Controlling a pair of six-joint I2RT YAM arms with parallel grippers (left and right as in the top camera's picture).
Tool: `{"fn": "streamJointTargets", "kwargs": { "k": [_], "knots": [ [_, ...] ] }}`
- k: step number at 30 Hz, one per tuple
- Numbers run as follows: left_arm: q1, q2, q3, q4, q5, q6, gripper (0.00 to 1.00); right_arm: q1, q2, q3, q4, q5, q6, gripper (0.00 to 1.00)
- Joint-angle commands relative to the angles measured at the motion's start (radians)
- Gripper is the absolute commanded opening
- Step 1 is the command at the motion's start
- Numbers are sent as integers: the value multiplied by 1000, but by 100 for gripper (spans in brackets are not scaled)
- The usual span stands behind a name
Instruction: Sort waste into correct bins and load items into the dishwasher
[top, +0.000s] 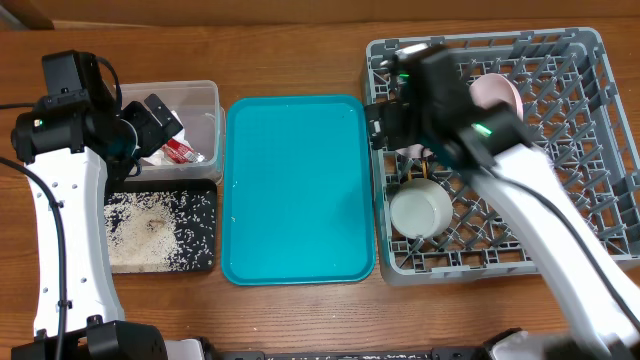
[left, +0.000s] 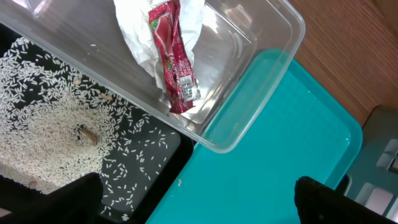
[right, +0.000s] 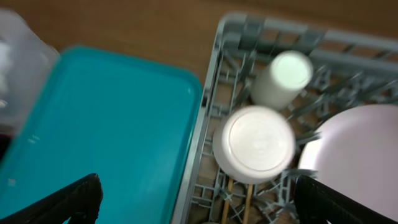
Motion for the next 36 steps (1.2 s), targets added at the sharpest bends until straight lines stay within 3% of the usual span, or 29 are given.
{"fn": "streamJointTargets", "kwargs": {
  "k": [1,12,20,29,36],
  "knots": [
    [-2,-17,14,2,-1,-10,100,-8,-194,28,3,45,0,100],
    [-2,-17,14,2,0,-10,100,-98,-694,-48,-7,53,0,100],
    [-2,-17,14,2,0,-10,100,-250,-1064,-451,76,38,49,100],
    [-2,-17,14,2,0,-10,100,-343,-1308,-993,465,34,360,100],
    [-2,-17,14,2,0,-10,100,-347,-1439,-1368,879,-39,383,100]
  ]
}}
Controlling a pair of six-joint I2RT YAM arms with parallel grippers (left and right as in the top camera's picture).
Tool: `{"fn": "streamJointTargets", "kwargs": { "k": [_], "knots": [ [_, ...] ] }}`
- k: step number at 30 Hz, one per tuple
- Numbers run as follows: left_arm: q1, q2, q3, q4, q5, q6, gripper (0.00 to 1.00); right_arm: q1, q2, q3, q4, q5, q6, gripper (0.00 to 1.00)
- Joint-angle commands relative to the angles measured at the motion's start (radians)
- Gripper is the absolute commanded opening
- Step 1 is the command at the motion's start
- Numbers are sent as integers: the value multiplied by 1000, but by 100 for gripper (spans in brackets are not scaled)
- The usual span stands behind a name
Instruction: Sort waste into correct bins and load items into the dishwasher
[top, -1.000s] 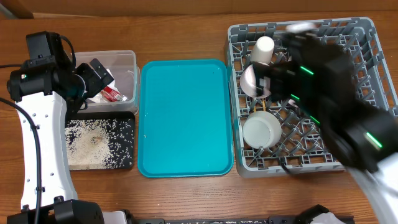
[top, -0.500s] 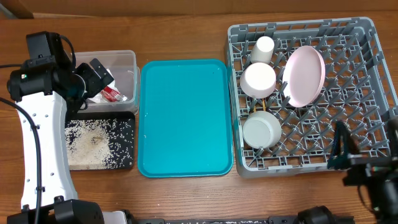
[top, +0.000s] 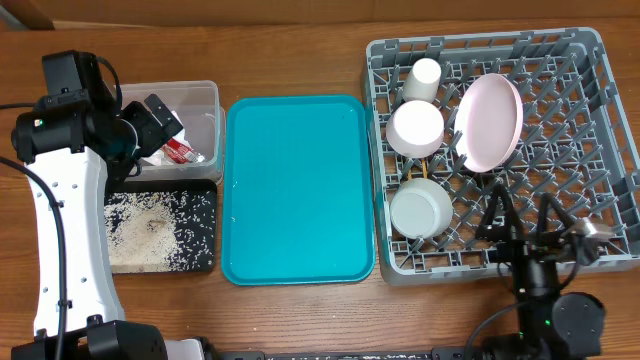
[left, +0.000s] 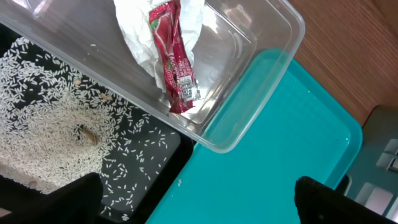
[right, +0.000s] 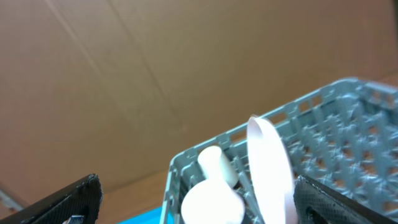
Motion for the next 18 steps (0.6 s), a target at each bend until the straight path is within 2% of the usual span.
{"fn": "streamJointTargets", "kwargs": {
  "k": [1,7,13,18],
  "knots": [
    [-2,-17,14,2,-1,-10,100,-6,-79,-148,147,-30,45,100],
    [-2,-17,14,2,0,-10,100,-22,-117,-268,245,-31,40,100],
    [-2,-17,14,2,0,-10,100,-24,-117,-315,245,-63,-98,100],
    [-2,-17,14,2,0,-10,100,-24,-117,-320,175,-87,-253,100]
  ]
}}
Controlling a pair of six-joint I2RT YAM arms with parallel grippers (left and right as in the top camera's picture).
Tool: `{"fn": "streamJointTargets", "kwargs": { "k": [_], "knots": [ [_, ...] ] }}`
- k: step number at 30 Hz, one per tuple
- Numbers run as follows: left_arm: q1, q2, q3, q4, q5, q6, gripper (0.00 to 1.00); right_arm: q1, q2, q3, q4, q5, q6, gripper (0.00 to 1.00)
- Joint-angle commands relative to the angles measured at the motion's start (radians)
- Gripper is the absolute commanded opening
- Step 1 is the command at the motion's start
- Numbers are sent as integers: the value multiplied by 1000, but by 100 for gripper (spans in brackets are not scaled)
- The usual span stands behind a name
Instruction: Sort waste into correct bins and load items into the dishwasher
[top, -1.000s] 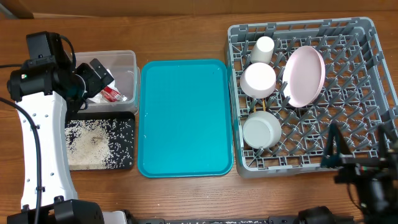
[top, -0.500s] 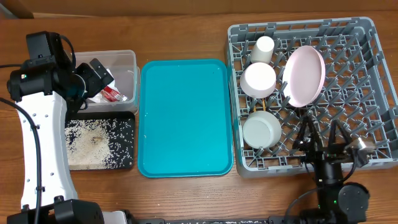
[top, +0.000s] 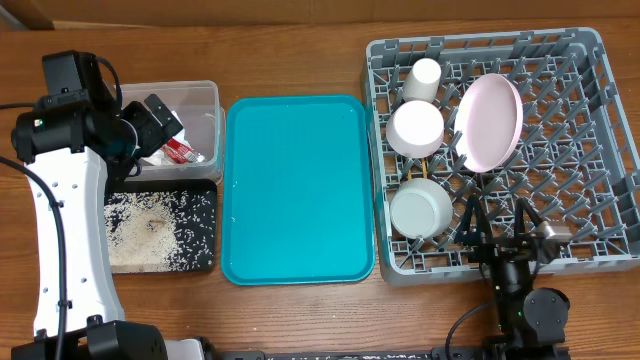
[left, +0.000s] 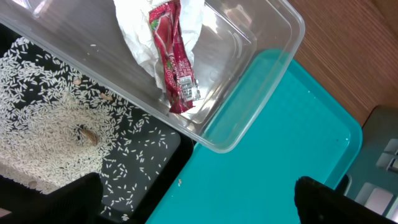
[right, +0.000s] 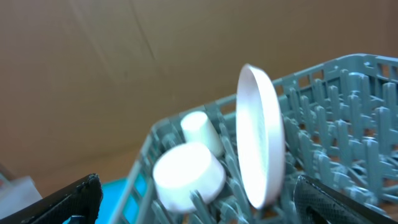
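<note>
In the overhead view the grey dish rack (top: 600, 60) holds a white cup (top: 425, 78), a white bowl (top: 415, 128), an upright pink plate (top: 490, 122) and a second pale bowl (top: 420, 210). My right gripper (top: 500, 228) sits folded at the rack's front edge, open and empty (right: 196, 193), facing the plate (right: 261, 137), bowl (right: 186, 174) and cup (right: 202, 127). My left gripper (top: 155, 118) hovers over the clear bin (left: 273, 56), open with nothing in it (left: 196, 193). A red wrapper (left: 173, 56) lies on crumpled white paper in that bin.
A black tray (top: 160, 230) strewn with rice grains sits in front of the clear bin. The teal tray (top: 298, 190) lies between the bins and the rack, bare but for a few crumbs. Wooden table all round.
My right arm has shifted a little to the left along the rack's front edge, and its camera now looks lower and closer at the dishes. The left arm has not moved.
First my right arm reached over the rack's left side, open above the white bowl and cup. Then it was folded back at the front edge of the table, open and empty. It stays there now, slightly further left. The left gripper stayed open over the bin.
</note>
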Motion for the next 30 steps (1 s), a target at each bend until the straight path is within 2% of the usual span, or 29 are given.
{"fn": "streamJointTargets", "kwargs": {
  "k": [1,2,8,13,30],
  "knots": [
    [-2,-17,14,2,0,-10,100,-5,-12,-11,-19,-29,-154,100],
    [-2,-17,14,2,-1,-10,100,-10,-12,-11,-42,-41,-194,100],
    [-2,-17,14,2,0,-10,100,-77,-12,-11,-62,-73,-209,100],
    [-2,-17,14,2,0,-10,100,-83,-12,-11,-60,-106,-355,100],
    [-2,-17,14,2,0,-10,100,-83,-12,-11,-60,-105,-346,100]
  ]
}}
